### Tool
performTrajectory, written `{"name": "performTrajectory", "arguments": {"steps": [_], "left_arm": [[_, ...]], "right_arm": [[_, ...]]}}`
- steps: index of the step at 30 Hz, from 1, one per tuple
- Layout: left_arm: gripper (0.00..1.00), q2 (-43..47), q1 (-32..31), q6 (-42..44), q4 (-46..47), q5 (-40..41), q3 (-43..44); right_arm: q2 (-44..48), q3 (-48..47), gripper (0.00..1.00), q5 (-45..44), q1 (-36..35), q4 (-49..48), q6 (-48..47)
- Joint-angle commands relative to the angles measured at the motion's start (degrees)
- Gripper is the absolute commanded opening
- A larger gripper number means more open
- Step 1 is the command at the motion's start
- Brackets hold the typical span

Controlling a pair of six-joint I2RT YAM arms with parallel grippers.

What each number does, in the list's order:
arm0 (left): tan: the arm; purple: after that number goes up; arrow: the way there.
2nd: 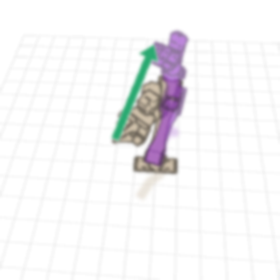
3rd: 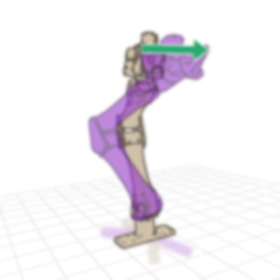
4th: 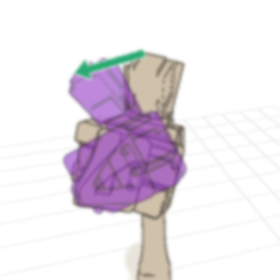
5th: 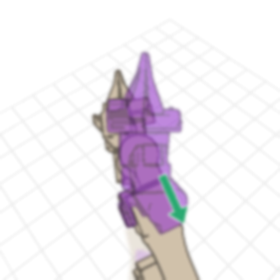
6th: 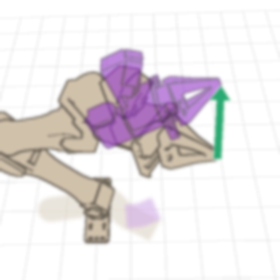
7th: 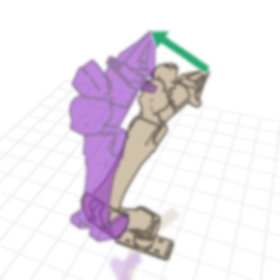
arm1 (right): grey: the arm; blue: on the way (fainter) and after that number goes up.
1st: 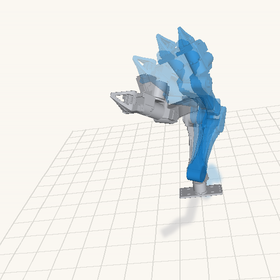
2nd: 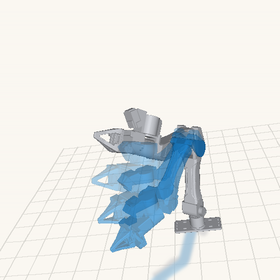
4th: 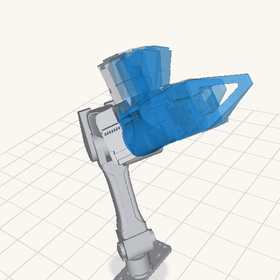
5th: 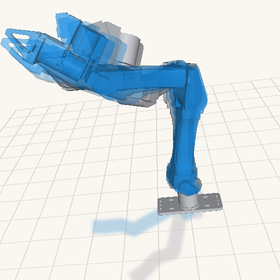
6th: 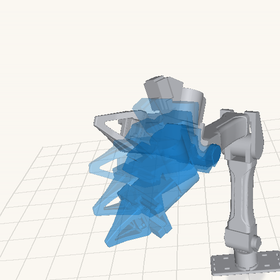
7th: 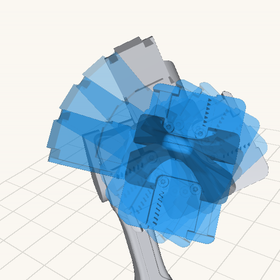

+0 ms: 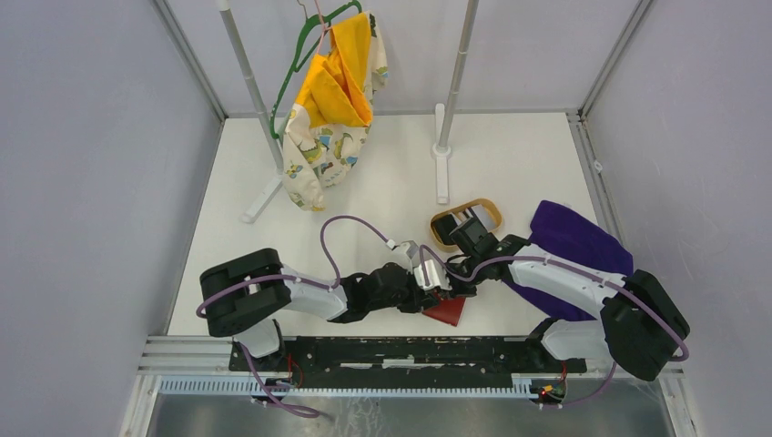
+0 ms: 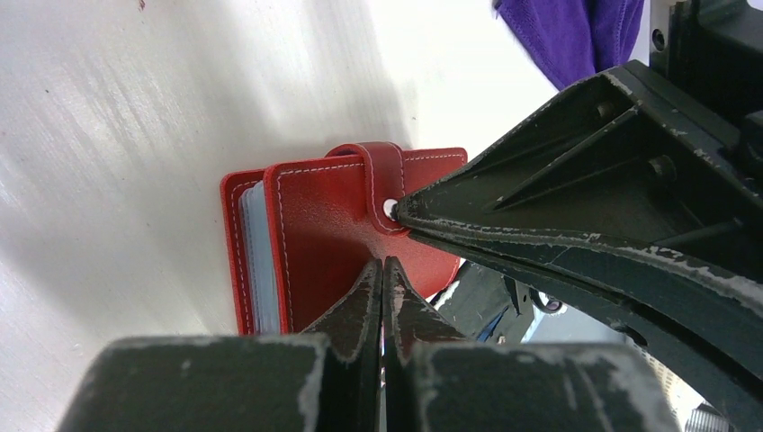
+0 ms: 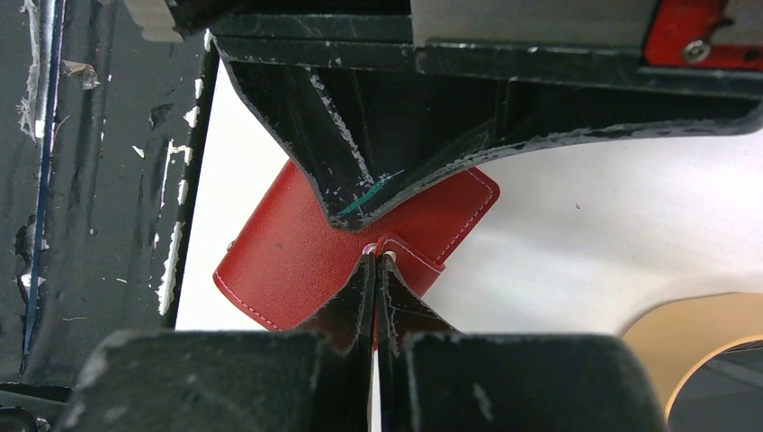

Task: Put the credit cards into the card holder
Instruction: Insert the credit card into the card holder.

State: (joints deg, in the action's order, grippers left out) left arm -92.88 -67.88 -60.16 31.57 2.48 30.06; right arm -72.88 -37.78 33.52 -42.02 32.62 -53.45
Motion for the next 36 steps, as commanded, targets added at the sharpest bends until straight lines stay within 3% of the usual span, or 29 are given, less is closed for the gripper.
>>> {"name": "performTrajectory", "arguments": {"steps": [1, 19, 36], "left_arm": [[0.02, -2.4, 0.7, -0.3, -3.7, 2.0, -1.7], [0.02, -2.1, 1.4, -0.2, -4.0, 1.8, -2.2], [0.02, -1.3, 1.6, 0.1, -4.2, 2.0, -2.5]], "right_arm": [[-1.2, 0.4, 0.0, 2.4, -1.6, 1.3, -0.2], [1.6, -0.2, 0.0, 6.6, -1.7, 6.1, -4.4], [-1.5, 1.0, 0.0, 2.0, -4.9, 6.5, -4.3]]}}
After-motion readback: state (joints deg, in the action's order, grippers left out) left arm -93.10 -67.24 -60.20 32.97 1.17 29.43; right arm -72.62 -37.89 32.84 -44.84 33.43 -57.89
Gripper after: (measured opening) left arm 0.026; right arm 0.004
